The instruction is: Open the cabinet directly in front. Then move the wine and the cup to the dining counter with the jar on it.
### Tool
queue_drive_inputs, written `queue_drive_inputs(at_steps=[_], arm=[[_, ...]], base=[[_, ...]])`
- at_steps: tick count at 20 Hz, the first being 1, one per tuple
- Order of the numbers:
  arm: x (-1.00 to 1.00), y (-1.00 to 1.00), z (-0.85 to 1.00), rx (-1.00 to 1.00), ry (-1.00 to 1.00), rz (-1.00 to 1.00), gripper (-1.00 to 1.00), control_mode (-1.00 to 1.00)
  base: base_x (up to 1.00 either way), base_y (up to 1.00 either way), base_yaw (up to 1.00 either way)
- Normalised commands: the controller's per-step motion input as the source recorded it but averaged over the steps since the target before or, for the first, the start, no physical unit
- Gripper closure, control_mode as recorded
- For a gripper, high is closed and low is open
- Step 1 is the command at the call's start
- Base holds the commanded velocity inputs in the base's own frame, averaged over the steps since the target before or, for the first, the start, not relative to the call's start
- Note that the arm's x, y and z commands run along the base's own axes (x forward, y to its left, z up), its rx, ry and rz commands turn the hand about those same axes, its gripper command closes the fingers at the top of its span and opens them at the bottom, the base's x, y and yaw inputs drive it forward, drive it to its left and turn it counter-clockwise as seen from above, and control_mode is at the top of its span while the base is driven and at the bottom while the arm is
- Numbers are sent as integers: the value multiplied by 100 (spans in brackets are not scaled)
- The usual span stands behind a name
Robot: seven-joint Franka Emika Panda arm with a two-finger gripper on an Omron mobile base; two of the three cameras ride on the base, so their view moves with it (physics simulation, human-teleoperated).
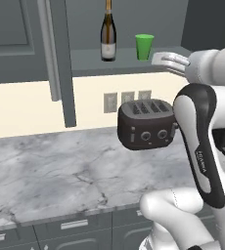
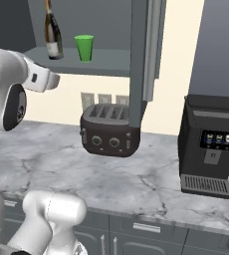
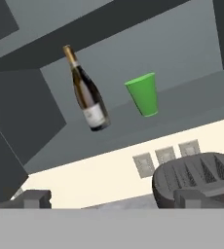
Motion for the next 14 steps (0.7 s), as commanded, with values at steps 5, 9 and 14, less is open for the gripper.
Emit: queue_drive_inputs(at_steps=[5,9,14], arm=[[4,-2,0,-1,2,0,-100,-100],[8,-32,23,7,5,0,-100,-100],[12,-45,23,7,4,0,-100,-100]], base=[[0,0,0],[0,0,0],[0,0,0]])
